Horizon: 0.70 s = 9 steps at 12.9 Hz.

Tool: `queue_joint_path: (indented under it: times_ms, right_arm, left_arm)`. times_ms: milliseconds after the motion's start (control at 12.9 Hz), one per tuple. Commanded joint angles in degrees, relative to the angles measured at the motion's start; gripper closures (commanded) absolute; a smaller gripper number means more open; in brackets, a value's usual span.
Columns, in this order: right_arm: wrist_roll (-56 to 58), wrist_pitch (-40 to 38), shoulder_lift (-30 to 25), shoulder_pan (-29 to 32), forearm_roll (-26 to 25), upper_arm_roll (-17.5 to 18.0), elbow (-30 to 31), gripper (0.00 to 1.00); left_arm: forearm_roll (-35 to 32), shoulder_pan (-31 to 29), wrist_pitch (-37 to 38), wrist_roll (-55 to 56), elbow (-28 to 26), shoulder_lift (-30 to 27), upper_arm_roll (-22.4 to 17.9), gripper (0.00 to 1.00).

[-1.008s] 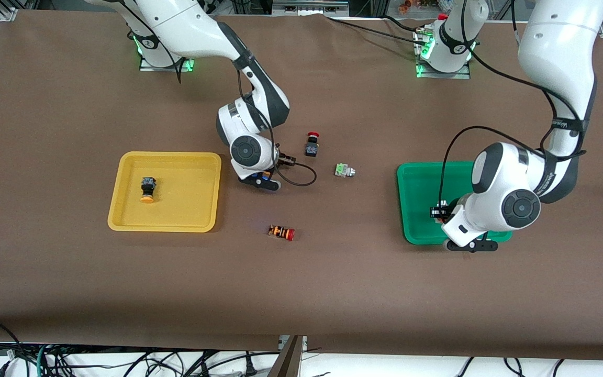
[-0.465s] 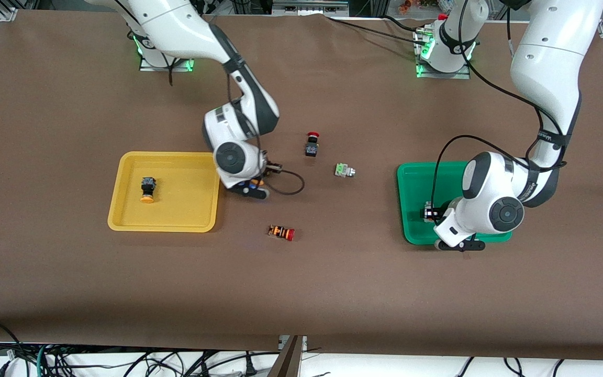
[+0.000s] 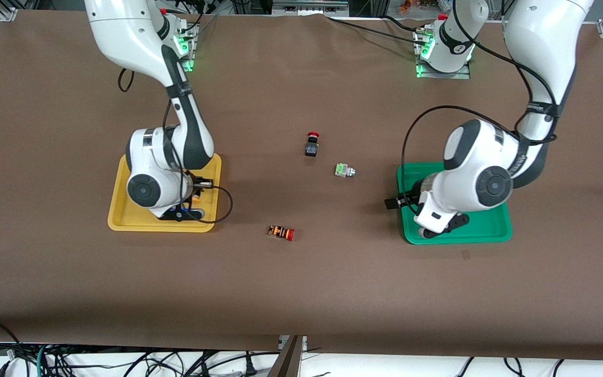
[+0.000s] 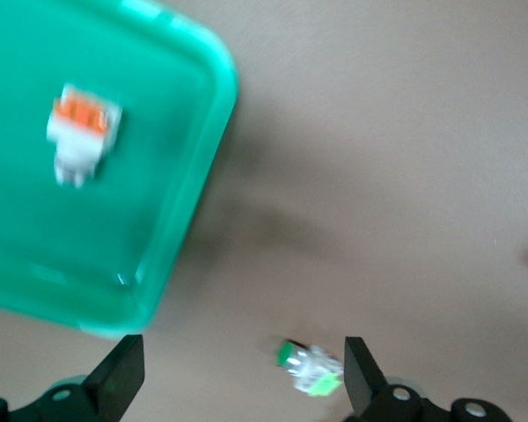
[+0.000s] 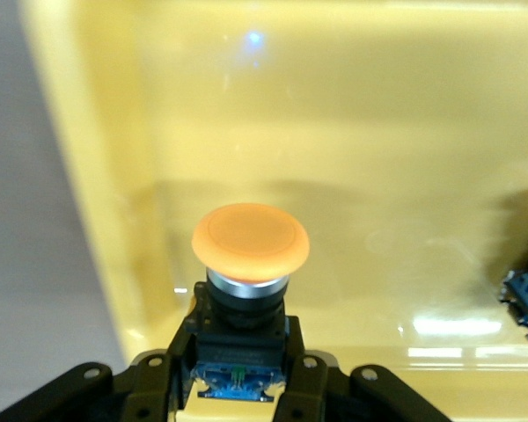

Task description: Place green and yellow buttons in trays

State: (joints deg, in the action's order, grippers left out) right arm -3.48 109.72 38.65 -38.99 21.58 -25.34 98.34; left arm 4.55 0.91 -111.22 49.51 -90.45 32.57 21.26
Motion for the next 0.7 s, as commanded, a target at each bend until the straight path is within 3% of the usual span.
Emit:
queue_joint_path:
  times_ms: [0,155,388,620]
  right_arm:
    - [3.6,0.8,-0.2,2.1,-0.8,0.0,1.1,0.0]
    - [9.1,-0.2,-0.9,4.5,-0.6,-0.3,-2.2,0.0]
    - [10.6,-11.2,-1.3,7.0,-0.7,-2.9,-12.7,0.0]
    - [11.0,-18.6,-3.1,8.9,-0.9,-3.8,-19.1,0.0]
  left_arm:
    - [0.8,1.3,2.3,16.0,-1.4,-0.2,0.0,0.0]
    - [1.0,2.9,4.4,19.6,-1.5,0.8,0.0,0.0]
    - [0.9,7.8,2.7,32.9,-1.7,3.3,-0.1,0.0]
    - [1.1,8.5,-8.5,46.3,-6.3,3.6,0.0,0.0]
